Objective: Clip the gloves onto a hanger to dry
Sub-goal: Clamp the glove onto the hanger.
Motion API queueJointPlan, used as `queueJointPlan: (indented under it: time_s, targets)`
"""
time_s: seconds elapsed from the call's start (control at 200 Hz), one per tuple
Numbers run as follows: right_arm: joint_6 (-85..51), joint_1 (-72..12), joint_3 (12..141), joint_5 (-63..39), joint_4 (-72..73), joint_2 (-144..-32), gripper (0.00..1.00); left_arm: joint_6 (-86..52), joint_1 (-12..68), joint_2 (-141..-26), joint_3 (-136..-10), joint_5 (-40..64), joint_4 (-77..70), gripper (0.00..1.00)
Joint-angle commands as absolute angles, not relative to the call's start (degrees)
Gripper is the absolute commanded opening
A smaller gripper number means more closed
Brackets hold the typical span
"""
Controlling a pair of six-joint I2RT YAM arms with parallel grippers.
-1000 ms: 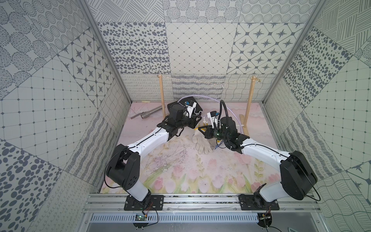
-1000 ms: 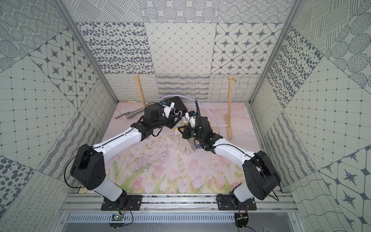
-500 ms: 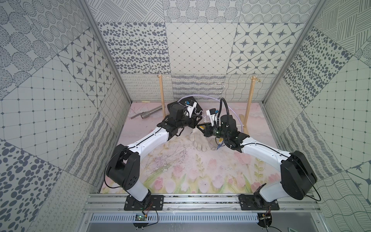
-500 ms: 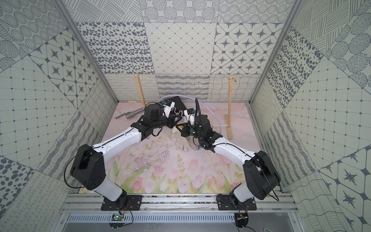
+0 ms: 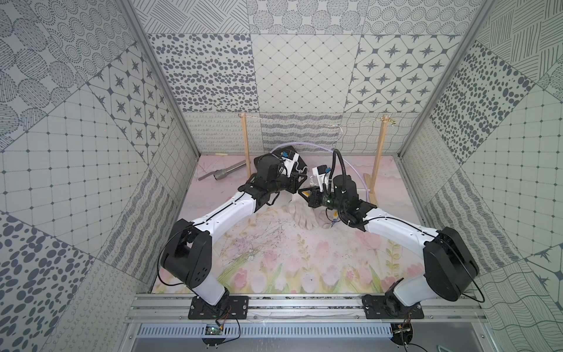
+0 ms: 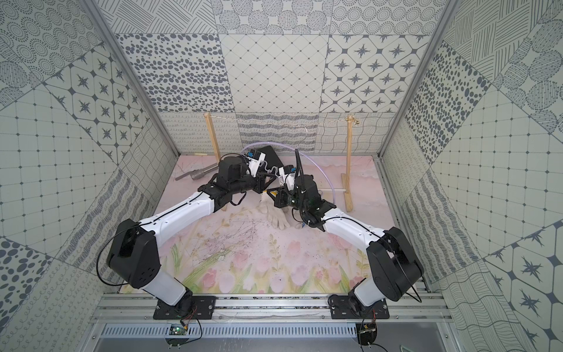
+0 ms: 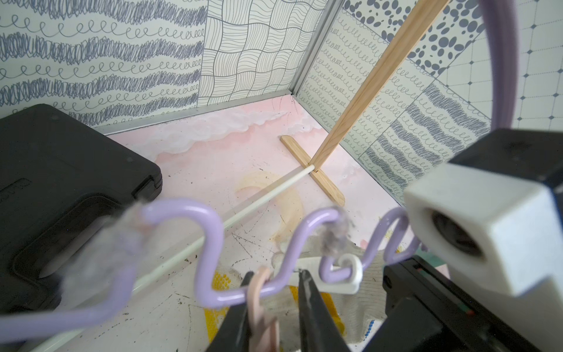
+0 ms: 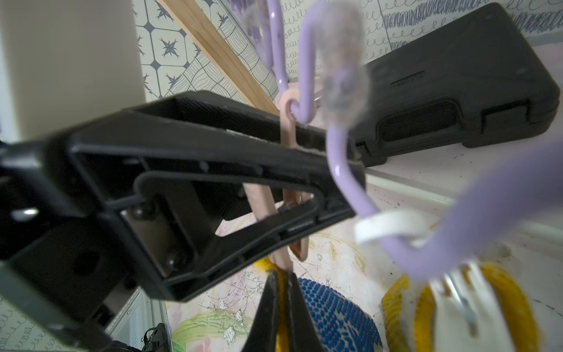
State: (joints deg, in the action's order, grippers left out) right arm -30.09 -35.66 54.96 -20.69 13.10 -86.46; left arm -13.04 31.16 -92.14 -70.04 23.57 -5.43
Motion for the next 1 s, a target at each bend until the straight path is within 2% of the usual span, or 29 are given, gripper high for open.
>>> queueJointPlan:
  time_s: [0.0, 0.6, 0.996]
  targets:
    - [-29.20, -35.94, 54.17, -19.17, 15.56, -86.24, 0.00, -12.97, 30.92, -91.76, -71.10, 27.07, -7.65, 0.00]
    - [-28.88, -35.94, 56.46, -17.95, 14.33, -86.22, 0.00, -13.97, 30.49, -91.31, -70.58, 28.03, -7.69, 0.00]
    - [-31.79, -36.07, 57.80, -18.95, 18.45, -87.88, 0.00, -15.15, 30.50, -91.11, -69.55, 29.07, -8.56, 0.00]
